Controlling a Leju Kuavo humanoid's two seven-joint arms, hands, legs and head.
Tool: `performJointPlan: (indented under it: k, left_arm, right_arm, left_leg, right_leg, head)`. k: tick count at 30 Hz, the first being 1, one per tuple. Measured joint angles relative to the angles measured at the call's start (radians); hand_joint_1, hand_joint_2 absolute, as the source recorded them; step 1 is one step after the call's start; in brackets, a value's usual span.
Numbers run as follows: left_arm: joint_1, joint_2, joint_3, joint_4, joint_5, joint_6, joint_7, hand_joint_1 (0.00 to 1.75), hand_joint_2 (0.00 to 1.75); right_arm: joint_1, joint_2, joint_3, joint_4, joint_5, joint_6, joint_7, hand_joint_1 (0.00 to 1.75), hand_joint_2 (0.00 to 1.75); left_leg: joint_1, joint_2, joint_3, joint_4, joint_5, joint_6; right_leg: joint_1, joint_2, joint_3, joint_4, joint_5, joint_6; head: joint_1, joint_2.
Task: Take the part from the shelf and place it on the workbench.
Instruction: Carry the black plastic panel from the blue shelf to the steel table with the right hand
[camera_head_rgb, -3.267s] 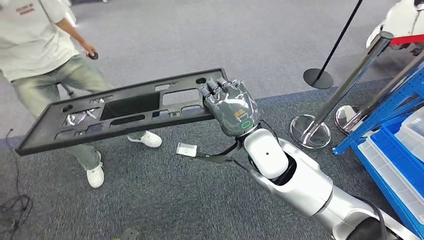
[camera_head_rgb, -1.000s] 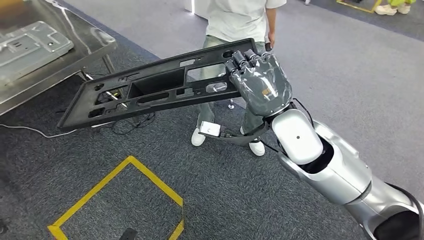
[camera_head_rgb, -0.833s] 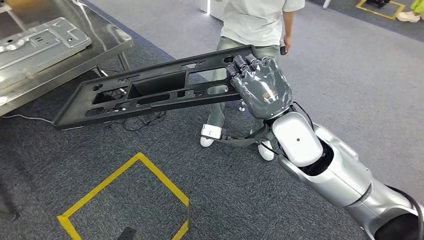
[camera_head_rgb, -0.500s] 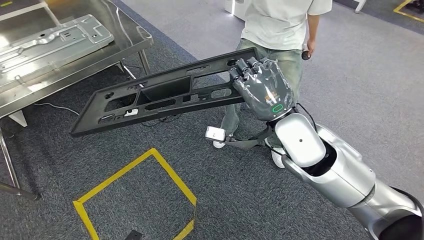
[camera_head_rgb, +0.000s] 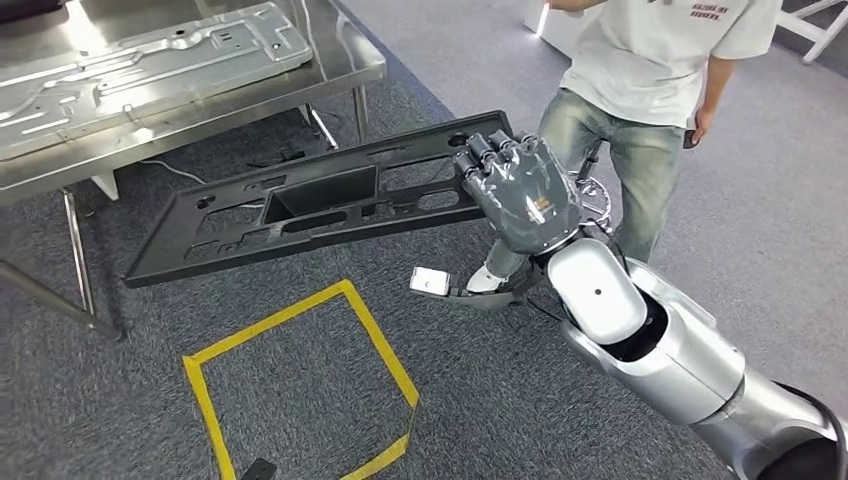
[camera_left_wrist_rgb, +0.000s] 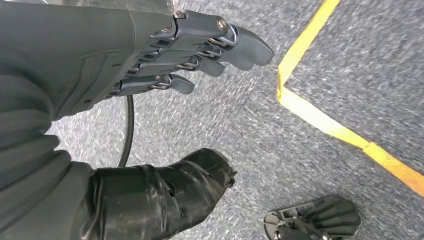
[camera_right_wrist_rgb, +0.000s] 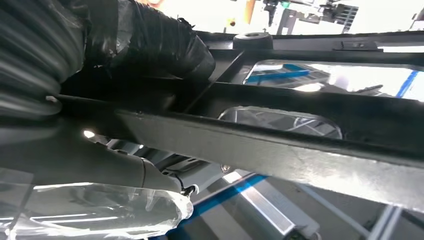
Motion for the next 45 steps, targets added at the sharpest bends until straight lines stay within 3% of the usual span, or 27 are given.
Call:
performJointPlan:
  k: [2, 3, 5, 6, 7, 9, 11, 13, 15, 16, 17, 18, 20, 22, 23, 24, 26, 28, 32, 34, 35, 37, 39, 40, 41, 43, 45]
  left_arm:
    - [-0.001, 0.001, 0.000, 0.000, 0.000, -0.001, 0.001, 0.00, 1.75]
    - [-0.003, 0.001, 0.000, 0.000, 0.000, -0.001, 0.001, 0.00, 1.75]
    - [-0.007, 0.001, 0.000, 0.000, 0.001, -0.001, 0.001, 0.00, 1.75]
    - [-0.006, 0.001, -0.001, 0.000, 0.001, -0.001, 0.001, 0.00, 1.75]
    - [-0.005, 0.001, -0.001, 0.000, 0.001, -0.001, 0.001, 0.00, 1.75]
    - [-0.004, 0.001, -0.001, 0.000, 0.001, -0.002, 0.002, 0.00, 1.75]
    - [-0.005, 0.000, -0.001, 0.000, 0.000, -0.004, 0.004, 0.00, 1.75]
    - [-0.006, 0.000, -0.001, 0.000, 0.000, -0.005, 0.006, 0.00, 1.75]
    - [-0.003, 0.001, -0.002, 0.000, 0.000, -0.006, 0.007, 0.00, 1.75]
    - [0.000, 0.002, -0.002, 0.000, 0.000, -0.007, 0.009, 0.00, 1.75]
    - [0.002, 0.002, -0.002, 0.000, 0.000, -0.009, 0.010, 0.00, 1.75]
    - [0.001, 0.003, -0.003, 0.000, 0.000, -0.011, 0.012, 0.00, 1.75]
    - [-0.003, 0.002, -0.004, 0.000, 0.001, -0.016, 0.014, 0.00, 1.75]
    - [-0.005, 0.002, -0.005, 0.000, 0.004, -0.020, 0.016, 0.00, 1.75]
    - [-0.005, 0.002, -0.006, 0.000, 0.005, -0.022, 0.015, 0.00, 1.75]
    - [-0.004, 0.003, -0.007, 0.000, 0.006, -0.023, 0.015, 0.00, 1.75]
    - [-0.003, 0.004, -0.007, 0.000, 0.008, -0.025, 0.013, 0.00, 1.75]
    - [-0.005, 0.005, -0.007, 0.000, 0.008, -0.027, 0.012, 0.00, 1.75]
    - [0.001, 0.009, -0.007, 0.000, 0.016, -0.037, 0.015, 0.00, 1.75]
    - [0.002, 0.010, -0.008, 0.000, 0.026, -0.056, 0.021, 0.00, 1.75]
    - [0.001, 0.010, -0.008, 0.000, 0.032, -0.072, 0.024, 0.00, 1.75]
    - [-0.003, 0.010, -0.008, 0.000, 0.039, -0.106, 0.029, 0.00, 1.75]
    - [-0.006, 0.010, -0.008, 0.000, 0.042, -0.131, 0.032, 0.00, 1.75]
    - [-0.005, 0.010, -0.008, 0.000, 0.042, -0.140, 0.034, 0.00, 1.75]
    - [-0.005, 0.010, -0.008, 0.000, 0.042, -0.148, 0.037, 0.00, 1.75]
    - [-0.006, 0.010, -0.008, 0.000, 0.042, -0.161, 0.043, 0.00, 1.75]
    - [-0.007, 0.010, -0.008, 0.000, 0.042, -0.169, 0.047, 0.00, 1.75]
  right_arm:
    - [0.002, -0.003, 0.000, 0.000, 0.000, 0.000, 0.000, 1.75, 1.75]
    - [0.004, -0.005, 0.000, 0.000, 0.000, 0.000, 0.000, 1.75, 1.75]
    - [0.011, -0.008, 0.000, 0.001, 0.000, 0.000, 0.000, 1.75, 1.75]
    - [0.014, -0.009, 0.000, 0.001, 0.000, 0.000, 0.000, 1.75, 1.75]
    - [0.016, -0.010, 0.000, 0.001, 0.000, 0.000, 0.000, 1.75, 1.75]
    - [0.017, -0.011, 0.000, 0.001, 0.000, 0.000, 0.000, 1.75, 1.75]
    - [0.016, -0.012, 0.000, 0.001, -0.001, -0.001, -0.002, 1.75, 1.75]
    - [0.015, -0.014, 0.000, 0.000, -0.003, -0.001, -0.004, 1.75, 1.75]
    - [0.015, -0.014, 0.000, 0.000, -0.005, -0.002, -0.004, 1.75, 1.75]
    - [0.015, -0.014, 0.000, 0.000, -0.006, -0.002, -0.005, 1.75, 1.75]
    - [0.015, -0.014, 0.000, 0.000, -0.006, -0.002, -0.005, 1.75, 1.75]
    - [0.015, -0.014, 0.000, 0.000, -0.007, -0.002, -0.006, 1.75, 1.75]
    - [0.016, -0.014, 0.000, 0.000, -0.007, -0.001, -0.010, 1.75, 1.75]
    - [0.016, -0.014, 0.000, 0.000, -0.007, 0.000, -0.017, 1.75, 1.75]
    - [0.016, -0.014, 0.000, 0.000, -0.007, 0.000, -0.020, 1.75, 1.75]
    - [0.016, -0.014, 0.000, 0.000, -0.008, 0.001, -0.022, 1.75, 1.75]
    - [0.015, -0.014, 0.000, -0.001, -0.008, 0.002, -0.026, 1.75, 1.75]
    - [0.014, -0.016, 0.000, -0.002, -0.008, 0.004, -0.029, 1.75, 1.75]
    - [0.013, -0.021, 0.000, -0.007, 0.008, 0.008, -0.007, 1.75, 1.75]
    - [0.012, -0.022, -0.002, -0.010, 0.015, 0.011, 0.002, 1.75, 1.75]
    - [0.012, -0.024, -0.003, -0.011, 0.017, 0.014, 0.003, 1.75, 1.75]
    - [0.012, -0.026, -0.005, -0.010, 0.021, 0.019, 0.002, 1.75, 1.75]
    - [0.014, -0.028, -0.006, -0.009, 0.024, 0.020, 0.001, 1.75, 1.75]
    - [0.015, -0.028, -0.006, -0.008, 0.024, 0.020, 0.001, 1.75, 1.75]
    - [0.015, -0.029, -0.006, -0.008, 0.025, 0.020, 0.000, 1.75, 1.75]
    - [0.014, -0.029, -0.006, -0.008, 0.026, 0.019, 0.000, 1.75, 1.75]
    - [0.013, -0.029, -0.006, -0.009, 0.027, 0.019, 0.000, 1.75, 1.75]
  left_leg:
    - [0.004, -0.017, 0.007, -0.004, 0.001, 0.011]
    - [0.003, -0.026, 0.008, -0.004, 0.000, 0.014]
    - [0.001, -0.050, 0.008, -0.002, -0.002, 0.019]
    - [-0.001, -0.064, 0.009, 0.000, -0.003, 0.021]
    - [-0.003, -0.078, 0.010, 0.002, -0.005, 0.022]
    - [-0.005, -0.107, 0.015, 0.005, -0.008, 0.022]
    - [-0.003, -0.131, 0.015, 0.003, -0.008, 0.017]
    - [0.002, -0.149, 0.009, 0.002, -0.006, 0.008]
    - [0.006, -0.169, 0.007, -0.003, -0.003, -0.003]
    - [0.005, -0.167, 0.009, -0.005, -0.003, -0.009]
    - [0.001, -0.151, 0.009, -0.004, -0.006, -0.014]
    - [-0.002, -0.122, 0.002, 0.012, -0.017, -0.020]
    - [0.000, -0.051, -0.046, 0.109, -0.067, -0.030]
    - [0.009, -0.024, -0.113, 0.236, -0.116, -0.040]
    - [0.012, -0.021, -0.129, 0.264, -0.119, -0.044]
    - [0.015, -0.018, -0.124, 0.251, -0.102, -0.047]
    - [0.017, 0.005, -0.056, 0.121, -0.038, -0.051]
    - [0.012, 0.029, 0.004, 0.012, -0.004, -0.043]
    - [0.007, 0.017, 0.010, -0.002, -0.010, -0.017]
    - [0.009, 0.008, 0.018, -0.007, -0.011, -0.006]
    - [0.010, 0.004, 0.023, -0.010, -0.011, -0.001]
    - [0.009, -0.003, 0.026, -0.010, -0.013, 0.005]
    - [0.005, -0.014, 0.026, -0.009, -0.015, 0.010]
    - [0.004, -0.020, 0.027, -0.008, -0.017, 0.011]
    - [0.002, -0.027, 0.028, -0.006, -0.018, 0.011]
    - [0.001, -0.037, 0.033, -0.003, -0.022, 0.010]
    - [0.000, -0.044, 0.030, -0.001, -0.024, 0.005]
  right_leg:
    - [-0.005, 0.053, -0.036, 0.079, -0.044, 0.007]
    - [-0.004, 0.075, -0.072, 0.149, -0.075, 0.007]
    - [-0.003, 0.092, -0.145, 0.278, -0.118, 0.007]
    - [-0.002, 0.094, -0.164, 0.303, -0.114, 0.005]
    - [-0.002, 0.095, -0.164, 0.287, -0.092, 0.001]
    - [-0.001, 0.106, -0.120, 0.171, -0.012, -0.009]
    - [-0.003, 0.147, -0.064, 0.048, 0.034, -0.019]
    - [-0.002, 0.173, -0.042, 0.002, 0.039, -0.024]
    - [0.001, 0.157, -0.036, -0.005, 0.041, -0.028]
    - [-0.001, 0.144, -0.029, -0.014, 0.043, -0.031]
    - [-0.004, 0.133, -0.020, -0.025, 0.045, -0.034]
    - [-0.008, 0.120, -0.011, -0.036, 0.048, -0.038]
    - [-0.007, 0.095, 0.000, -0.046, 0.048, -0.044]
    - [-0.006, 0.068, 0.002, -0.046, 0.044, -0.048]
    - [-0.006, 0.055, 0.003, -0.045, 0.042, -0.047]
    - [-0.006, 0.044, 0.004, -0.043, 0.039, -0.045]
    - [-0.008, 0.022, 0.007, -0.035, 0.030, -0.037]
    - [-0.005, 0.006, 0.008, -0.026, 0.020, -0.025]
    - [-0.001, -0.010, 0.012, -0.023, 0.012, -0.006]
    - [-0.006, 0.016, 0.008, -0.002, -0.008, 0.004]
    - [-0.008, 0.039, -0.006, 0.031, -0.029, 0.007]
    - [-0.009, 0.082, -0.074, 0.161, -0.089, 0.008]
    - [-0.008, 0.092, -0.141, 0.276, -0.119, 0.005]
    - [-0.007, 0.093, -0.150, 0.282, -0.105, 0.002]
    - [-0.005, 0.093, -0.140, 0.250, -0.073, -0.003]
    - [0.000, 0.098, -0.080, 0.113, 0.004, -0.016]
    - [0.006, 0.105, -0.035, 0.012, 0.036, -0.026]
  head:
    - [0.005, 0.000]
    - [0.007, 0.000]
    - [0.008, 0.000]
    - [0.008, 0.000]
    - [0.008, 0.000]
    - [0.008, 0.000]
    - [0.007, 0.000]
    - [0.005, 0.000]
    - [0.007, 0.000]
    - [0.008, 0.000]
    - [0.006, 0.000]
    - [0.002, 0.000]
    - [-0.005, 0.000]
    - [-0.006, 0.000]
    - [-0.006, 0.000]
    - [-0.006, 0.000]
    - [-0.006, 0.000]
    - [-0.006, 0.000]
    - [-0.002, 0.000]
    - [0.000, 0.000]
    - [0.002, 0.000]
    - [0.005, 0.000]
    - [0.006, 0.000]
    - [0.006, 0.000]
    - [0.006, 0.000]
    - [0.006, 0.000]
    - [0.006, 0.000]
